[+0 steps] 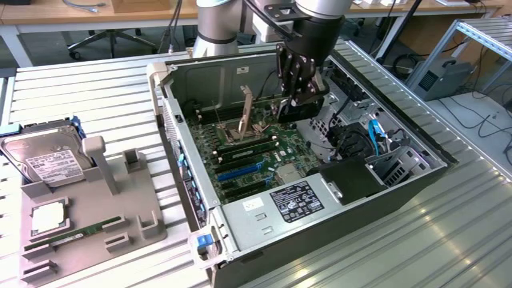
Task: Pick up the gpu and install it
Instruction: 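Insert the gpu into the slot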
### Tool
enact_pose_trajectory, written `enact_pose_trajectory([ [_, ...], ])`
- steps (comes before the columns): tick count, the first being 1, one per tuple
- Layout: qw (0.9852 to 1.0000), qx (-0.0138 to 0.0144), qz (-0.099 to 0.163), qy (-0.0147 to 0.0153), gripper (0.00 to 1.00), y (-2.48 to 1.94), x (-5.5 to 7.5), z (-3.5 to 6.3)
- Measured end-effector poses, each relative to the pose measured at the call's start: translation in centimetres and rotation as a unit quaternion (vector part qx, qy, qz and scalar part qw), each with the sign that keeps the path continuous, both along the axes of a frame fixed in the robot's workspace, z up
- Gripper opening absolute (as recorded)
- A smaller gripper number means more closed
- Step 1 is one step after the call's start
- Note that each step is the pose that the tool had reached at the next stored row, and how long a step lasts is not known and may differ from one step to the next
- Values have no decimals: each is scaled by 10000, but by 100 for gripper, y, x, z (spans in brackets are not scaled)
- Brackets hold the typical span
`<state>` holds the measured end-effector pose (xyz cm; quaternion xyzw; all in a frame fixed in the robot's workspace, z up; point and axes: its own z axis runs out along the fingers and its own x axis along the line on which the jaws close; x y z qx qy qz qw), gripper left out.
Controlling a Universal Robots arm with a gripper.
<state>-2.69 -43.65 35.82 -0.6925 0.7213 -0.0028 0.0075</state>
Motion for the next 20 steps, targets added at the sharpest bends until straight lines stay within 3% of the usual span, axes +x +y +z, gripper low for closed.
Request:
enact_pose_trajectory([
  [20,10000,-1,0,0,27,-43,-19,-12],
])
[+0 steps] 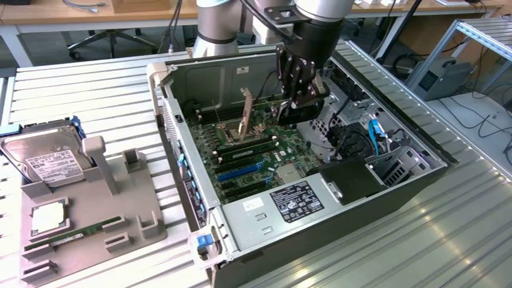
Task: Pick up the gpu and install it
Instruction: 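Insert the gpu into the slot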
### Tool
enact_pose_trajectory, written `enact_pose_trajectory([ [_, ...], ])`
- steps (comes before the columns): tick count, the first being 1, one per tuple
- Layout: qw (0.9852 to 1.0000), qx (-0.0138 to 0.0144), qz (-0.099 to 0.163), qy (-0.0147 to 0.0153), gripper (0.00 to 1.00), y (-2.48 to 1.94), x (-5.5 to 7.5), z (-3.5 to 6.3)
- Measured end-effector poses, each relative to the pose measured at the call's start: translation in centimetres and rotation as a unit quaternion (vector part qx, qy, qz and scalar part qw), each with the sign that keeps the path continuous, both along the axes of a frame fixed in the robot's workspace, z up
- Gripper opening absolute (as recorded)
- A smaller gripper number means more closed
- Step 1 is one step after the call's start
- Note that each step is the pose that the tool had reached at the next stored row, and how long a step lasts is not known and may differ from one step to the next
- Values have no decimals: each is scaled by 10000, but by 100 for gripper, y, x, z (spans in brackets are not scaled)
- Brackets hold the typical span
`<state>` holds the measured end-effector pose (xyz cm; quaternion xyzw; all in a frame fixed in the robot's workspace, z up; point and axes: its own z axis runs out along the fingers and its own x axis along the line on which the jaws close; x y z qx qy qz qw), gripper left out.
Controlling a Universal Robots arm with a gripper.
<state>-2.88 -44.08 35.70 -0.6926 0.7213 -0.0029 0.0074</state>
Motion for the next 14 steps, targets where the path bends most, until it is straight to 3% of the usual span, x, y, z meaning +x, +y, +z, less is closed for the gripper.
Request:
enact_pose_trajectory([
  [14,10000,0,0,0,27,-31,-8,-12],
])
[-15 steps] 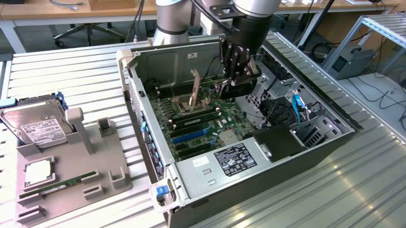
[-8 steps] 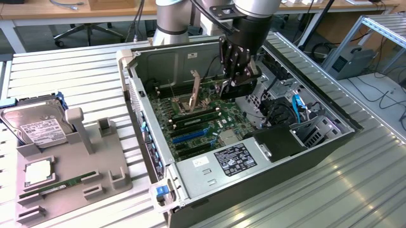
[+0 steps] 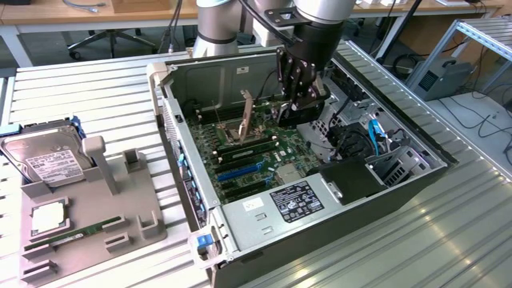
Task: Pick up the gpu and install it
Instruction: 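Insert the gpu into the slot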
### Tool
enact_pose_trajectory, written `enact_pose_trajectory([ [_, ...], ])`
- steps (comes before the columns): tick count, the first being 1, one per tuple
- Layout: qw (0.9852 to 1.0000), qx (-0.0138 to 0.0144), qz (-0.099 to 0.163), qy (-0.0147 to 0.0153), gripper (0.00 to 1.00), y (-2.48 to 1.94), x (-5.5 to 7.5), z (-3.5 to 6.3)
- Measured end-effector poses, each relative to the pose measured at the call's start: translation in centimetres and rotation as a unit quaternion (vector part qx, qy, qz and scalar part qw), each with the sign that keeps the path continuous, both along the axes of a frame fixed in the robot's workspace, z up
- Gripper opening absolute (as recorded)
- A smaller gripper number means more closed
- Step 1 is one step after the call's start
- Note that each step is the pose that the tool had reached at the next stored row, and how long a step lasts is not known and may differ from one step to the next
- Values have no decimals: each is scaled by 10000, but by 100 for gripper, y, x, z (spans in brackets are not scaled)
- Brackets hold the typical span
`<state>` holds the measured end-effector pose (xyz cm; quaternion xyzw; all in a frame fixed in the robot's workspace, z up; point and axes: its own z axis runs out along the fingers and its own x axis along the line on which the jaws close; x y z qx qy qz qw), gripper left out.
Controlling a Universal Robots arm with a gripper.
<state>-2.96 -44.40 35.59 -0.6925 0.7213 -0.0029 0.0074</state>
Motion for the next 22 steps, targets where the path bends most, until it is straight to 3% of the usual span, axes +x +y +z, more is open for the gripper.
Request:
enact_pose_trajectory([
  [3,10000,1,0,0,27,-5,-1,-2],
  [5,10000,0,1,0,27,-39,-9,-14],
  [22,10000,0,0,0,27,-80,-28,-22],
])
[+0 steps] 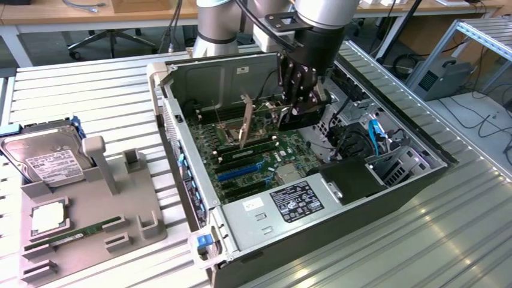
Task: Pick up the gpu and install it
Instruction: 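Insert the gpu into the slot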
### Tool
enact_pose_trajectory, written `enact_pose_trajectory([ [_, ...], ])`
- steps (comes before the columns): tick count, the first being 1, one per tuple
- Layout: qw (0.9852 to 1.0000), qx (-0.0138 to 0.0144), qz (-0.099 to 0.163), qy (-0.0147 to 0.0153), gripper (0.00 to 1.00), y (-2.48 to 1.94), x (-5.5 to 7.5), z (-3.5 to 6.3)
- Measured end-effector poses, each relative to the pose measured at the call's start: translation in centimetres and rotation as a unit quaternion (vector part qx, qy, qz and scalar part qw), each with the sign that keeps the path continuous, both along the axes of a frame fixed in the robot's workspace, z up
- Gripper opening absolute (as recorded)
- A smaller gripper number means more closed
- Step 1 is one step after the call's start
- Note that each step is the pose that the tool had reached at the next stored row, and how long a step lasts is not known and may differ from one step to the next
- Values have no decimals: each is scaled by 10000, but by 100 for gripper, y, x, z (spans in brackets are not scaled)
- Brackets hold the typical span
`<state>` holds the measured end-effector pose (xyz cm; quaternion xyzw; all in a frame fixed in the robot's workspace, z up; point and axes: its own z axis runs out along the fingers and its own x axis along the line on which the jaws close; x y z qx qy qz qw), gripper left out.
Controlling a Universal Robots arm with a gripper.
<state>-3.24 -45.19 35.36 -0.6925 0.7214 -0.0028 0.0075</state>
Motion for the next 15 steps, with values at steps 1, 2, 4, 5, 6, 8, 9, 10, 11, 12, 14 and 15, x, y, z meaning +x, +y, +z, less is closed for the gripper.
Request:
enact_pose_trajectory([
  [1,10000,0,0,0,27,-2,0,-1],
  [2,10000,0,1,0,27,-4,0,-1],
  [4,10000,0,1,0,27,-16,-5,-9],
  [5,10000,0,1,0,27,-17,-7,-9],
  [6,10000,0,1,0,27,-18,-8,-10],
  [8,10000,-1,1,0,27,-18,-9,-11],
  [9,10000,-1,1,0,27,-19,-10,-11],
  [10,10000,0,1,0,27,-20,-11,-15],
  [11,10000,0,1,0,27,-20,-11,-16],
  [12,10000,0,1,0,27,-21,-12,-18],
  [14,10000,1,2,-1,27,-22,-13,-20],
  [15,10000,1,1,0,27,-24,-14,-21],
])
